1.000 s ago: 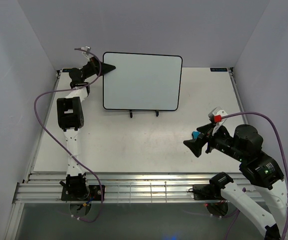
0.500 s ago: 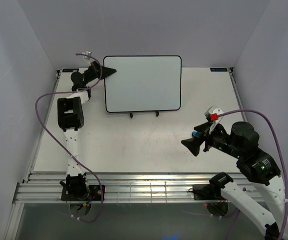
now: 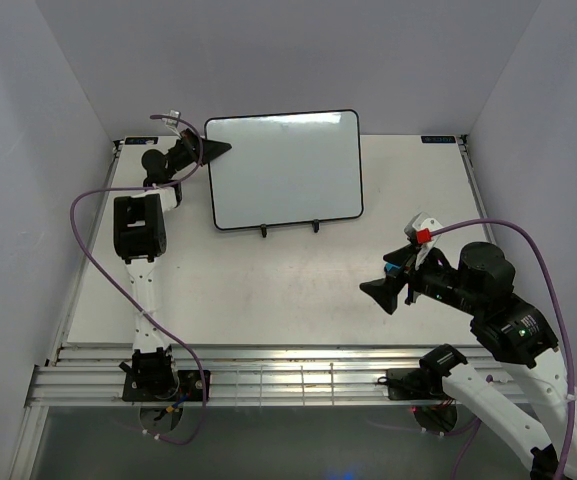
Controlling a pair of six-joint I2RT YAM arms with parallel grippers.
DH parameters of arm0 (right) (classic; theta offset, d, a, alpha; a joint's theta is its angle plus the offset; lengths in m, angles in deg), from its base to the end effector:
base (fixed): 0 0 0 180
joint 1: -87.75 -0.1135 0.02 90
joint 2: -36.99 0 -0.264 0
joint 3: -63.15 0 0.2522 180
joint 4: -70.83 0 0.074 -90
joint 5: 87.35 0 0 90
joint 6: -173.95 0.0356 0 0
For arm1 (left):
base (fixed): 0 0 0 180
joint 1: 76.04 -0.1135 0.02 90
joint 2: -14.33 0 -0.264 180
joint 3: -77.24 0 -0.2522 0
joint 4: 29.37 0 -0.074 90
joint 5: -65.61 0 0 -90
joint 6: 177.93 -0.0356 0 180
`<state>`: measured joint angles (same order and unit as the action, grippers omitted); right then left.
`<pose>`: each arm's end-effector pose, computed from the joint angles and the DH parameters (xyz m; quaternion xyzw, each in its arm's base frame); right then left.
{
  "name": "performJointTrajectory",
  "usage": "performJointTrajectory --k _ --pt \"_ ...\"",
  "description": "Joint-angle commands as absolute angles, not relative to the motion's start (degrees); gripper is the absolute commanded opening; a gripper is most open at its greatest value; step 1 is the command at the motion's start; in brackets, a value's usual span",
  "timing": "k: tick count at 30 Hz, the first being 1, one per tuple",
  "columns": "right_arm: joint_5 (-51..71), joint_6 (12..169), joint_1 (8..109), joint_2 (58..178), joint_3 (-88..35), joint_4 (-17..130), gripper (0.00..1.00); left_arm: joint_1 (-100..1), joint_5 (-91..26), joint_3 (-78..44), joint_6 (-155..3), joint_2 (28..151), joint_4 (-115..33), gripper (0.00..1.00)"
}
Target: Erase the whiteboard
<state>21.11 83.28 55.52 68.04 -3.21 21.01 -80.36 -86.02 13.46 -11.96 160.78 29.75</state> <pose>0.0819 0.0650 0.3684 -0.3152 0.7208 0.2864 0.5470 0.5384 0.0093 0.1764 0.0557 0.6182 -0.6440 0.4472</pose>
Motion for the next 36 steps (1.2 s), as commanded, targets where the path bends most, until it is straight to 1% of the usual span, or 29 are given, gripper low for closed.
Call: performJointTrajectory --k 1,15,27,31,36 --pt "22.69 82.28 55.58 68.2 -2.64 23.4 0.9 -82.55 -89.96 13.57 -23.24 157.68 53.55 0.0" --pt "23.39 82.98 55.58 67.49 -2.73 23.75 0.9 -85.8 -88.73 6.89 -24.12 155.75 54.34 0.0" --pt "23.83 82.98 55.58 67.58 -2.9 23.49 0.9 -87.21 -88.99 10.06 -21.92 155.57 54.6 0.0" --pt "23.74 82.98 55.58 67.14 -2.82 23.49 0.9 -87.38 -88.55 8.04 -22.8 154.69 54.51 0.0" --pt "23.83 82.89 55.58 66.88 -2.47 23.31 0.9 -87.56 -88.72 7.86 -21.84 155.3 54.51 0.04"
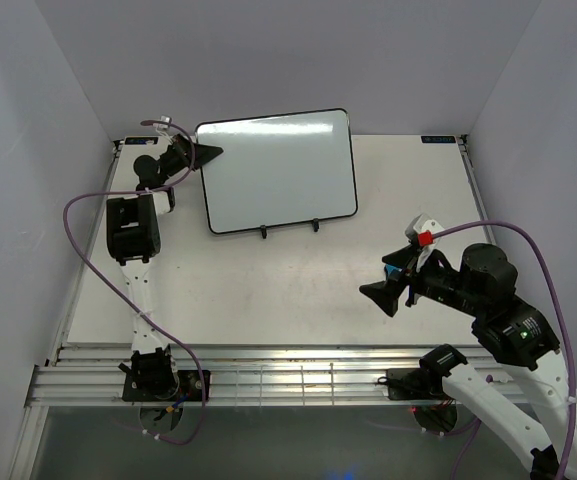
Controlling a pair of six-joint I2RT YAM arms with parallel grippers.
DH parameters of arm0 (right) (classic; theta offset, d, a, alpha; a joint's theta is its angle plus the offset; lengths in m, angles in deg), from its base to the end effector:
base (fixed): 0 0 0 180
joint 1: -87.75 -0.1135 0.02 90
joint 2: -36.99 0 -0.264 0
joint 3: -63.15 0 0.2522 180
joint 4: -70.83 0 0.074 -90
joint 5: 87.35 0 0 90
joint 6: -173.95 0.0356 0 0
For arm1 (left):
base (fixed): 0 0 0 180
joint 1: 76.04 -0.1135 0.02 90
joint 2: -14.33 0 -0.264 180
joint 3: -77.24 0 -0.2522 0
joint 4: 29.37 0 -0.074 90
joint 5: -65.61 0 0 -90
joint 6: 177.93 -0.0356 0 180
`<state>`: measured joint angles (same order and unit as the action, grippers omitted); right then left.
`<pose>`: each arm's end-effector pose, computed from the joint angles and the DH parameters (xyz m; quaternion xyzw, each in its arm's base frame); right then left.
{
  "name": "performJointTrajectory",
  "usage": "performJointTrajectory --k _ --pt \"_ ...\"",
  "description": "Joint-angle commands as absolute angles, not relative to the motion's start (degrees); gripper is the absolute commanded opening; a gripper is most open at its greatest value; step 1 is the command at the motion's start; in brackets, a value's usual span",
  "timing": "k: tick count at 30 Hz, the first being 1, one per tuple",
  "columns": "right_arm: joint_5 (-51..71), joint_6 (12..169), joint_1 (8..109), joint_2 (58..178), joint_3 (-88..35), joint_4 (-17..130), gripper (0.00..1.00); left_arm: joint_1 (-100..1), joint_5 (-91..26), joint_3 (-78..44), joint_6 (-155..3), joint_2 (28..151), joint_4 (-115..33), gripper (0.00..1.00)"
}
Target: Erase the whiteboard
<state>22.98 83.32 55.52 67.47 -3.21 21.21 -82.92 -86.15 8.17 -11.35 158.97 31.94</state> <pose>0.0790 0.0644 0.3697 -0.3235 0.7118 0.2991 0.5470 0.5256 0.0318 0.1684 0.0317 0.6240 -0.6377 0.4505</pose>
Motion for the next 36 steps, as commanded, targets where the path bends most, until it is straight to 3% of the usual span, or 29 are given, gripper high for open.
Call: performJointTrajectory --k 1,2,3,6,17,18,19,27,31,33,36 --pt "23.92 82.89 55.58 66.96 -2.2 23.4 0.9 -87.56 -88.9 7.86 -21.66 155.48 54.51 0.06" --pt "24.09 82.8 55.58 66.96 -1.94 23.58 0.9 -87.56 -88.99 7.68 -21.48 155.48 54.43 0.09" --pt "24.27 82.8 55.58 67.14 -1.68 23.84 0.9 -87.56 -88.9 7.42 -21.39 155.4 54.43 0.22" --pt "24.53 82.8 55.58 67.49 -0.71 24.63 0.9 -87.73 -88.82 6.19 -22.09 154.78 54.43 0.36" --pt "24.62 82.01 55.58 67.67 0.0 24.81 0.9 -87.65 -88.02 4.44 -22.62 153.03 54.34 0.55" --pt "24.62 82.01 55.58 67.58 -0.09 24.81 0.9 -87.65 -88.02 4.08 -22.8 152.67 54.34 0.63" --pt "24.62 82.01 55.58 67.67 0.0 24.81 0.9 -87.73 -88.02 3.82 -23.06 152.32 54.43 0.97" --pt "19.27 83.5 55.58 68.19 0.35 24.54 0.9 -90.37 -84.34 -4.87 -24.82 145.91 53.29 0.98" --pt "3.86 90.26 55.58 69.6 0.79 25.42 0.9 -92.65 -76.1 -12.96 -25.7 138.11 50.05 0.98" --pt "-2.6 94.29 55.58 71.43 0.61 25.51 0.9 -93.71 -71.7 -18.93 -27.36 133.62 40.66 0.98" --pt "-12.44 98.08 55.58 73.46 0.61 25.86 0.9 -93.19 -58.26 -25.97 -36.75 120.71 14.77 0.98"
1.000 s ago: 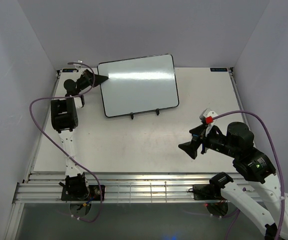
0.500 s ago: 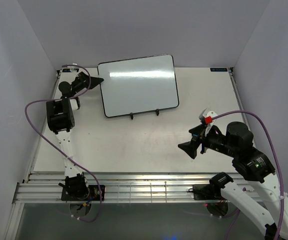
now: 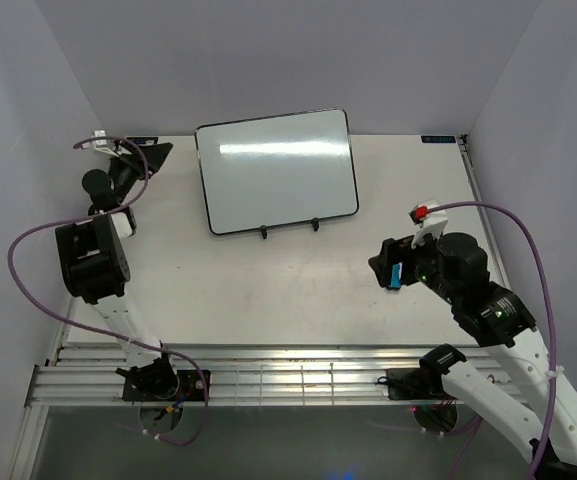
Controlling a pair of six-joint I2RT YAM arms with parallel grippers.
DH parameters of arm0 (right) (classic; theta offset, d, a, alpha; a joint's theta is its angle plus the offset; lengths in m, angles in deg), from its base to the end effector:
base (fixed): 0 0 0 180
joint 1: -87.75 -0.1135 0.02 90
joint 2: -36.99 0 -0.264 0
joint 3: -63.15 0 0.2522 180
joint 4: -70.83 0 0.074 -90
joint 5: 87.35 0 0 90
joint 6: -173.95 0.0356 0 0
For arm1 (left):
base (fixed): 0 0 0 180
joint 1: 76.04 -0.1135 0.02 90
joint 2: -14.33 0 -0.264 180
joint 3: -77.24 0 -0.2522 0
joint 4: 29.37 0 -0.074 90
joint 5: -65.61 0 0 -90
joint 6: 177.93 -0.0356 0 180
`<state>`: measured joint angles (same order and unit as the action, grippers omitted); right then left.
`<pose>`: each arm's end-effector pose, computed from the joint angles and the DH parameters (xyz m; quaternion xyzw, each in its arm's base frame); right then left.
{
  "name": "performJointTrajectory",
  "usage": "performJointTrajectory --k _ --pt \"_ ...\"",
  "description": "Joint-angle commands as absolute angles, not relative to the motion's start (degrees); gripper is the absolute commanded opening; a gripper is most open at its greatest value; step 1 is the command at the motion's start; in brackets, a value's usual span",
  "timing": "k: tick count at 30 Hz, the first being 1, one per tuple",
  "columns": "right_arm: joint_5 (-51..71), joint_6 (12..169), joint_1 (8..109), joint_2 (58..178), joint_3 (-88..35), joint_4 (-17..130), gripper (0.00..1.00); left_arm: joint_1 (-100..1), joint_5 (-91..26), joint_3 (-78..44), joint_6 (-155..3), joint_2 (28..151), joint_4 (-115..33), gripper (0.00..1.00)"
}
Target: Erase the whiteboard
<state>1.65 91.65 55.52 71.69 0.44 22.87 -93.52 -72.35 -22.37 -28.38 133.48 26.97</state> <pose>0.1091 0.0681 0.3448 -0.1691 0.8012 0.1892 0.5419 0.4262 0.1065 0.2157 -0.0795 0.6265 -0.4887 0.6019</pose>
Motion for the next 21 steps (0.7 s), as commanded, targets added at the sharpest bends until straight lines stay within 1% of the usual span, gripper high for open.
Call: performJointTrajectory --k 1,2,4,5,6,8,9,11,12,13,15,16,18,19,21 --pt "-17.08 98.88 55.67 74.08 0.61 25.86 0.9 -92.57 -55.62 -26.67 -41.82 117.55 8.52 0.98" --pt "-19.13 99.67 55.67 74.69 0.09 25.52 0.9 -91.0 -48.98 -26.86 -44.05 111.51 -4.94 0.98" --pt "-23.17 102.65 55.67 76.01 -1.66 23.59 0.9 -88.19 -39.73 -25.2 -48.7 106.11 -20.99 0.98" --pt "-24.06 103.45 55.67 76.19 -2.89 21.58 0.9 -84.08 -28.28 -23.8 -54.3 101.39 -35.08 0.98" --pt "-24.94 103.98 55.67 75.41 -3.95 21.3 0.9 -81.52 -24.25 -22.91 -56.44 99.08 -39.57 0.98" --pt "-26.53 102.41 55.67 73.48 -3.09 22.6 0.9 -77.04 -20.53 -25.7 -59.44 93.72 -45.03 0.98" --pt "-26.62 101.19 55.67 71.29 -1.95 23.92 0.9 -76.4 -20.61 -29.98 -58.67 87.87 -45.85 0.98" --pt "-27.76 98.46 55.58 69.7 -1.41 24.37 0.9 -73.77 -22.01 -34.92 -59.18 82.03 -46.73 0.98" --pt "-28.37 97.75 55.67 69.08 -1.41 23.93 0.9 -73.24 -21.32 -36.94 -61.19 79.22 -48.04 0.98" --pt "-29.77 97.22 55.67 69.07 -2.11 22.02 0.9 -72.8 -18.79 -40.53 -62.17 73.62 -49.62 0.98" --pt "-31.18 97.04 55.67 69.25 -3.42 19.29 0.9 -72.44 -16.58 -43.37 -64.1 67.45 -54.89 0.98" --pt "-31.54 97.22 55.58 69.25 -4.3 17.01 0.9 -72.35 -15.96 -46.34 -65.24 60.98 -56.91 0.98" --pt "-31.02 97.31 55.58 67.77 -4.49 15.85 0.9 -72.27 -16.04 -48.56 -67.79 54.96 -58.68 0.98" --pt "-30.23 97.39 55.58 67.06 -3.7 15.76 0.9 -71.57 -14.91 -48.83 -70.67 51.37 -62.26 0.98" --pt "-29.61 97.66 55.58 64.17 -2.38 16.02 0.9 -69.9 -12.8 -48.04 -73.33 50.19 -66.06 0.98"
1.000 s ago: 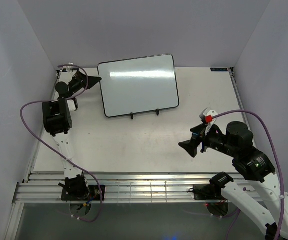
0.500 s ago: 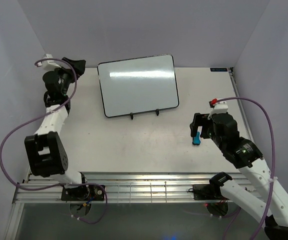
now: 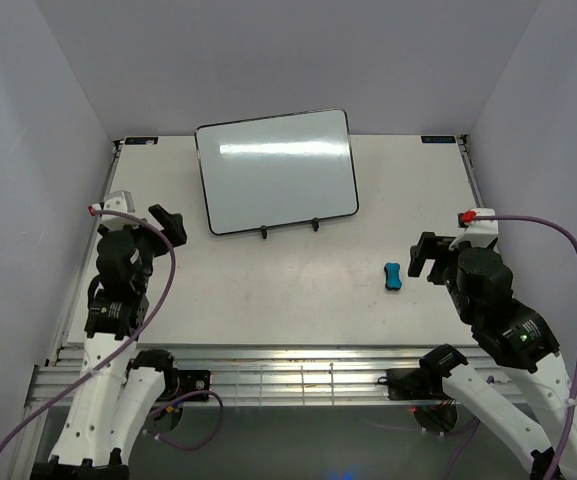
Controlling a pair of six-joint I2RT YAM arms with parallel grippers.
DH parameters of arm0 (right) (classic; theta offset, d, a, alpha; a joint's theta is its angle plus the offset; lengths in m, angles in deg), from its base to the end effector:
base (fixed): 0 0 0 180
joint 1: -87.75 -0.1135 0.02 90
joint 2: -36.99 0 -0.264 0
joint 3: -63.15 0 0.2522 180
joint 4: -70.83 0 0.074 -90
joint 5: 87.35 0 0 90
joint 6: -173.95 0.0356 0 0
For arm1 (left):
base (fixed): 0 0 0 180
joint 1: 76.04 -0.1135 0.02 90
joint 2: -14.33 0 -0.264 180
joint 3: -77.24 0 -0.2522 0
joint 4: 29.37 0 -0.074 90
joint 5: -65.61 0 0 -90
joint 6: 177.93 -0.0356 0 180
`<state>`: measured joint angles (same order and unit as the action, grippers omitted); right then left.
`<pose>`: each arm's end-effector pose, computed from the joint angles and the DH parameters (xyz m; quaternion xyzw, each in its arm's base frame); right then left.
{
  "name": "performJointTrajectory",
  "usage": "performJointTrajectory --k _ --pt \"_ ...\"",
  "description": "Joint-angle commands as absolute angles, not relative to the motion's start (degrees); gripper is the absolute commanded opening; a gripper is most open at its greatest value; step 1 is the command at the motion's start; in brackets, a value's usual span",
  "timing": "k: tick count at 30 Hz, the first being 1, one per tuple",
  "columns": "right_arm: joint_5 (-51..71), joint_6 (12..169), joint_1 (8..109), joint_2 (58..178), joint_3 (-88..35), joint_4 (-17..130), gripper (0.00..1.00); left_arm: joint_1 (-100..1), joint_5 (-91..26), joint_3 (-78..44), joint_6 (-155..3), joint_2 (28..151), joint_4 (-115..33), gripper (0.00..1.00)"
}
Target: Erase the whiteboard
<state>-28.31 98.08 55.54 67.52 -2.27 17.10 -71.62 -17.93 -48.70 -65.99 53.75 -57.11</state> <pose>0.0930 0.0370 0.3581 0.0302 0.7985 0.0211 0.6009 0.1664 -0.0088 0.3201 -0.1537 0.7675 -0.0986 0.6146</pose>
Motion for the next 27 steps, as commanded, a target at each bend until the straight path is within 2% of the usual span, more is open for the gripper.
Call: performJointTrajectory --k 1,5,10,27 --pt "-28.74 97.74 55.58 63.11 -1.68 16.46 0.9 -69.11 -12.44 -47.78 -74.82 49.58 -67.38 0.98" --pt "-27.24 96.96 55.58 59.5 1.31 18.13 0.9 -67.96 -18.83 -44.89 -76.59 45.1 -71.25 0.98" --pt "-30.3 94.5 55.58 59.14 2.8 18.83 0.9 -66.29 -15.34 -42.85 -77.73 45.36 -74.51 0.98" --pt "-33.47 93.17 55.58 58.35 4.65 21.64 0.9 -65.06 -14.46 -46.54 -77.29 45.09 -71.17 0.98"
